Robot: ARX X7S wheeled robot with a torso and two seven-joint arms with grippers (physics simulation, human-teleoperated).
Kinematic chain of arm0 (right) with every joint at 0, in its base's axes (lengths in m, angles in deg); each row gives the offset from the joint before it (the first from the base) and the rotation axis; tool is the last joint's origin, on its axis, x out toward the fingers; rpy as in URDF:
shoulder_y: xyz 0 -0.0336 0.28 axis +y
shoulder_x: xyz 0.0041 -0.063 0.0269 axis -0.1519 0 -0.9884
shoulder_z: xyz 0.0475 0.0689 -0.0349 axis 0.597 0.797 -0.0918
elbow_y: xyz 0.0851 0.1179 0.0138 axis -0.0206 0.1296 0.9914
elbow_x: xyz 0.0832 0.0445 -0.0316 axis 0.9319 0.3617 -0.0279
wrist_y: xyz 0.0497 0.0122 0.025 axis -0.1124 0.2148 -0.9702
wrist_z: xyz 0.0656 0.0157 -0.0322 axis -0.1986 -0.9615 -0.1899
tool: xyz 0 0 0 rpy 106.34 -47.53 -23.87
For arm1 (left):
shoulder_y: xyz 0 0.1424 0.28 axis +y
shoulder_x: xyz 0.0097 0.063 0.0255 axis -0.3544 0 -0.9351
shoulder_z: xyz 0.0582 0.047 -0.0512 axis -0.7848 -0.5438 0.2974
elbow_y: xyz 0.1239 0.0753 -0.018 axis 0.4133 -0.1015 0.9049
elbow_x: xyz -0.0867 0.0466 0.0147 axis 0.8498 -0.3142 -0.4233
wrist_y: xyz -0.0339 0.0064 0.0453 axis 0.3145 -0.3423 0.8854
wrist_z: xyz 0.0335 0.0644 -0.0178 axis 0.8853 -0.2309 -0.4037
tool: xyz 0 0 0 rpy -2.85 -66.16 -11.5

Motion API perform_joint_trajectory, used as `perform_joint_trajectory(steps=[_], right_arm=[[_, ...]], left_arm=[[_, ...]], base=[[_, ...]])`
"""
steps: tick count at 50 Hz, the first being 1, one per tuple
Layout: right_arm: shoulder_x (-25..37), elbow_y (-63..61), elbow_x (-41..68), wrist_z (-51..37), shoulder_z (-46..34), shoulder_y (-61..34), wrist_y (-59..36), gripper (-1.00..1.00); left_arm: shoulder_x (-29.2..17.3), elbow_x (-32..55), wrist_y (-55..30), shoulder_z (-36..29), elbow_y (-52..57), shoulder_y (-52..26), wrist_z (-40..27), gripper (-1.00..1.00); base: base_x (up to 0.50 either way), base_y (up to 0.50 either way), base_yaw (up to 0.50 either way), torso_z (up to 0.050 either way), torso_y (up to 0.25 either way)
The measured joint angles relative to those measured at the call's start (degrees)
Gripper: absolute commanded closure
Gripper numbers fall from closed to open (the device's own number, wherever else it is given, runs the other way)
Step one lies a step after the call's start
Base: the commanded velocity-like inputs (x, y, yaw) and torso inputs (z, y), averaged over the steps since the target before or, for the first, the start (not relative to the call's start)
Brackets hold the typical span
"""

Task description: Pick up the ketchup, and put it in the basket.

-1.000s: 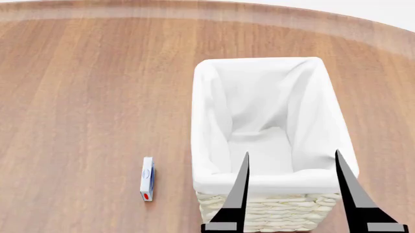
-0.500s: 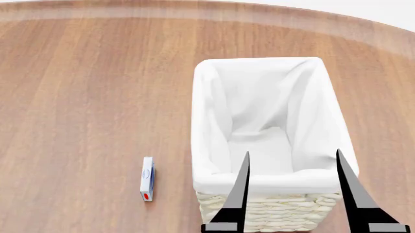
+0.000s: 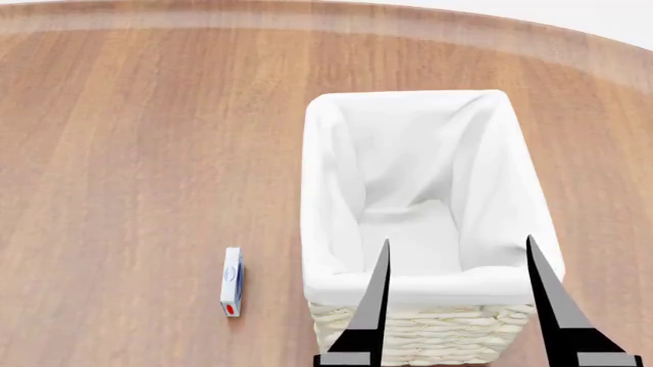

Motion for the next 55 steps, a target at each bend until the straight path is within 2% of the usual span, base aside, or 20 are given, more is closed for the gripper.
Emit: perform_joint_trajectory(steps=[16,28,41,55], right_arm=[[0.2,0.2,0.1,-0.2,-0.4,-0.3,0.3,-1.0],[0.4,0.1,0.3,-0.5,-0.6,-0.5,0.3,-1.0],[0.8,-0.2,0.8,-0.9,-0.6,-0.8,0.3,-1.0],[1.2,-0.5,1.1,-1.4,-0.7,-1.1,0.4,-1.0]], left_arm=[[-0.1,-0.8,0.6,-1.2,0.1,-0.2,1.4,1.0],[-2.6,0.8,-1.8,-4.2,12.2,2.3,2.7,1.0],[-8.6,5.5,-7.6,-5.0,29.5,5.3,1.3,1.0],[-21.1,11.5,-16.3,-9.7,43.7,1.1,-0.7,1.0]], base=[[0.0,0.0,0.0,0.0,0.0],[0.0,0.0,0.0,0.0,0.0],[0.0,0.0,0.0,0.0,0.0],[0.0,0.0,0.0,0.0,0.0]])
